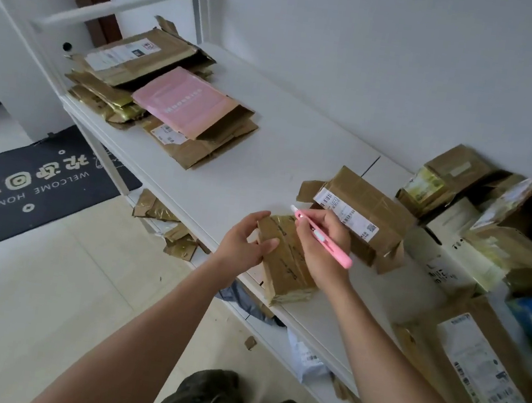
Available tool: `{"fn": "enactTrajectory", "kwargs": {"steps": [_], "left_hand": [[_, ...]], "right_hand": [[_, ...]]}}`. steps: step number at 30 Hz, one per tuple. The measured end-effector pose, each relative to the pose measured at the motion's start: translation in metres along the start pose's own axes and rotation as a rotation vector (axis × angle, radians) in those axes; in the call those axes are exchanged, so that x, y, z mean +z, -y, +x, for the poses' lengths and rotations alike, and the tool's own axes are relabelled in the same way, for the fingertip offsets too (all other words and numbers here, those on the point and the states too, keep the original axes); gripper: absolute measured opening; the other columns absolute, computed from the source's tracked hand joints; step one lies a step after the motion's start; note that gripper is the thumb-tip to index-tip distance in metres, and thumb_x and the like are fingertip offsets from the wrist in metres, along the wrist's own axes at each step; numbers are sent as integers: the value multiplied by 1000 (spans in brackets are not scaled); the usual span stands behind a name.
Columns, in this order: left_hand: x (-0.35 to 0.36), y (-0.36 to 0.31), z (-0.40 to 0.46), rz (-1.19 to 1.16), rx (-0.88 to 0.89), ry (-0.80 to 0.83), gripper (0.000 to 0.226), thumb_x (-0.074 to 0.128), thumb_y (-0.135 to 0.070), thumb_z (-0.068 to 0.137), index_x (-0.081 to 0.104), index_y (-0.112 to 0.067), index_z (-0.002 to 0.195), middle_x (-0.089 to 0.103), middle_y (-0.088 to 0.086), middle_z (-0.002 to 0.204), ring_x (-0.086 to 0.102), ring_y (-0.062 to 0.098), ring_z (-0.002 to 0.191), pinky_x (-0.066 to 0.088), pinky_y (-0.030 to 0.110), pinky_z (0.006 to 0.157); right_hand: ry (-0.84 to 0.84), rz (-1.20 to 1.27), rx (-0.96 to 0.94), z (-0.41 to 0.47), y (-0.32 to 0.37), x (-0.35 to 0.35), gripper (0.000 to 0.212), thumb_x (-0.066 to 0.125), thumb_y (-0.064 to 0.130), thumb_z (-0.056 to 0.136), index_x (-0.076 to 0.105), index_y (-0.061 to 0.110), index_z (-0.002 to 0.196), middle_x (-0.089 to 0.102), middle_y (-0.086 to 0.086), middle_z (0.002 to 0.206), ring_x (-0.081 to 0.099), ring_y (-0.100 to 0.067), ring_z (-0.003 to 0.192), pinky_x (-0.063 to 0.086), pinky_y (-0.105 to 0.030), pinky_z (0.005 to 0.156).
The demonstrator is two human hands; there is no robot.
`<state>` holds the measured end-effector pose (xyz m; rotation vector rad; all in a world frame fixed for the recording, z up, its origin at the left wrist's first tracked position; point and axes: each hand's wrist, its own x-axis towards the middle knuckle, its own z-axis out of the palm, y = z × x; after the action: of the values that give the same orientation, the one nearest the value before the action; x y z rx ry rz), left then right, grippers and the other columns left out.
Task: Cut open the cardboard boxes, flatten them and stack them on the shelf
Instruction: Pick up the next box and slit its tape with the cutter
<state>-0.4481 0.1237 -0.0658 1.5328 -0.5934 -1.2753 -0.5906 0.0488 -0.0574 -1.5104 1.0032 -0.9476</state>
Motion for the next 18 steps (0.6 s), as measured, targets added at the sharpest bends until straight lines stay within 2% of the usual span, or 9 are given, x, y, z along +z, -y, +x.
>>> {"fn": "enactTrajectory", "kwargs": {"steps": [5,10,15,18], "left_hand": [[4,2,-2,-9,7,-53,45,63,-13,95,53,-31,135,52,-4,138,65,19,105,58,26,75],[5,2,-1,-31,-4,-65,42,63,-10,95,56,-29,131,54,-4,135,65,23,106,58,30,78],[5,3,0,-32,-11,-67,41,64,-10,94,57,-30,129,55,-4,134,66,22,103,58,29,75],[4,3,1,-30,-25,-73,41,64,-10,94,58,-30,128,55,-4,134,65,21,103,60,35,81]], "right_hand": [[25,-78,-34,-1,-5,0,6,66,6,89,61,7,86,68,1,83,67,-8,76,54,-21,63],[41,-98,-87,-2,-7,1,7,66,3,89,61,5,84,71,2,86,68,-4,83,52,-15,66],[65,-134,-114,-2,-7,2,12,65,2,90,61,12,84,70,7,88,68,1,85,51,-10,67],[79,-200,-161,-2,-6,4,12,65,2,89,60,11,84,70,0,89,67,-2,86,52,-12,67]]}}
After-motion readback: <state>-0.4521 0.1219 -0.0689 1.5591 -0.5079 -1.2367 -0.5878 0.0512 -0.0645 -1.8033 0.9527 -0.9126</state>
